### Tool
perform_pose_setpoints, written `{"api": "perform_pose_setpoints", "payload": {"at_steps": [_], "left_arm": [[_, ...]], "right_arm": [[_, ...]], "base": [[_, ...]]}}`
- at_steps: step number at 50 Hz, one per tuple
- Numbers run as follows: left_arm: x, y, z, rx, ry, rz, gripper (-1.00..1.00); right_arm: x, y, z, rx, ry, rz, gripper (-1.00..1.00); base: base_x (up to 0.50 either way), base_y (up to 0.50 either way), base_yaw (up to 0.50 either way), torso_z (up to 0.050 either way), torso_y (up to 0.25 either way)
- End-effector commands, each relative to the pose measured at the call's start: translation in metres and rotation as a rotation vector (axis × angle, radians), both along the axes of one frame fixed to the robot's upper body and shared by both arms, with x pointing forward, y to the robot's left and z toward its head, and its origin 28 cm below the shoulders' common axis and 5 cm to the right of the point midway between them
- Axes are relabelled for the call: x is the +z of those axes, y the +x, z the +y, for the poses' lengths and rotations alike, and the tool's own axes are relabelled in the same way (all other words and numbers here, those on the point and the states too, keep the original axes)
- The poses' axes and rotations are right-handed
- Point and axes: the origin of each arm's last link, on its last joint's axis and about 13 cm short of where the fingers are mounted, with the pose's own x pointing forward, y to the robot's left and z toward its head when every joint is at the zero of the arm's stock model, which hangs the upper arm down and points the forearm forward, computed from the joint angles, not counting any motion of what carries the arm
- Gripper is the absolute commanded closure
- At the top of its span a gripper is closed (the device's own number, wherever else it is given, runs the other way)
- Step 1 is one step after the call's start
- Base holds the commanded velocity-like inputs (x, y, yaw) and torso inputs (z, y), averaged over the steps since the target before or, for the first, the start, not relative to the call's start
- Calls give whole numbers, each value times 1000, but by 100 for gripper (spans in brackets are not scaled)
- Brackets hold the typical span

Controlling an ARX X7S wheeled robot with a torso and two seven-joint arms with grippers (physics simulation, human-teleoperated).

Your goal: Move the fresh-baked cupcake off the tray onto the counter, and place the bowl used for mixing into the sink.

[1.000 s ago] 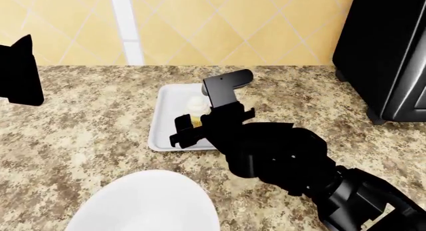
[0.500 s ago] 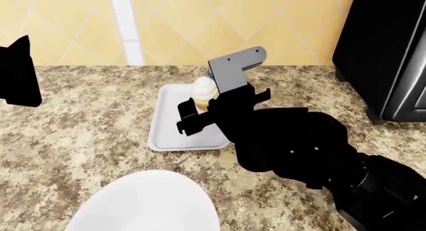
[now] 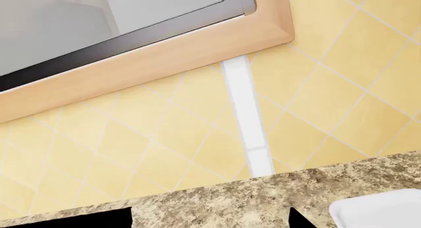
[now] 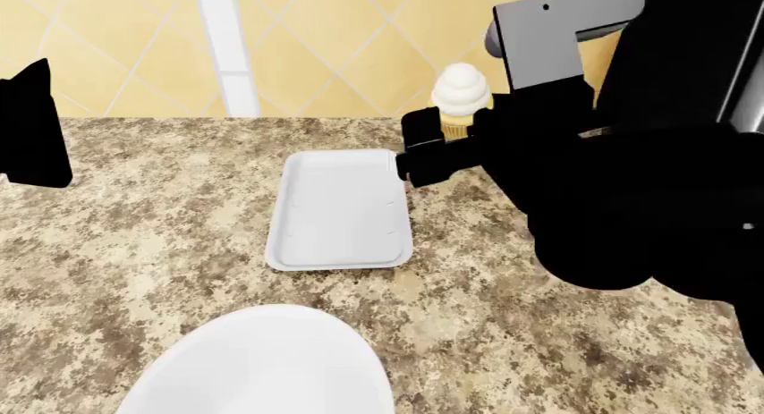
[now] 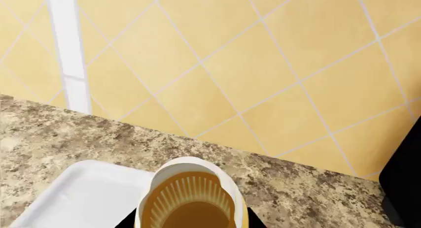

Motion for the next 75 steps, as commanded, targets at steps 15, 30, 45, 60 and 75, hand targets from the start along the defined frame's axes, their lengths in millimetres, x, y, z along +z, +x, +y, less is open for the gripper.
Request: {"api": "perform_pose_setpoints", "payload": {"at_steps": [15,30,45,60,75], "left_arm": [[0,1,-1,-3,2,-3,-100],[2,0,-3,-4,4,-3,-100],[2,1,-3,-6,2,-3,-100],[11,2,-2,-8,4,-2,-100],[12,2,-2,-7,-2,-2,-100]], "right_arm": [[-9,0,-35,-175,44,20,100],[-33,9,-36,-170,49,78,100],[-56,14,-37,-165,77,122,100],[-67,16,-36,-167,67,145,100],[-72,16,-37,-171,60,154,100]], "base": [[0,0,0,0,0],[0,0,0,0,0],[0,0,0,0,0],[0,0,0,0,0],[0,0,0,0,0]]}}
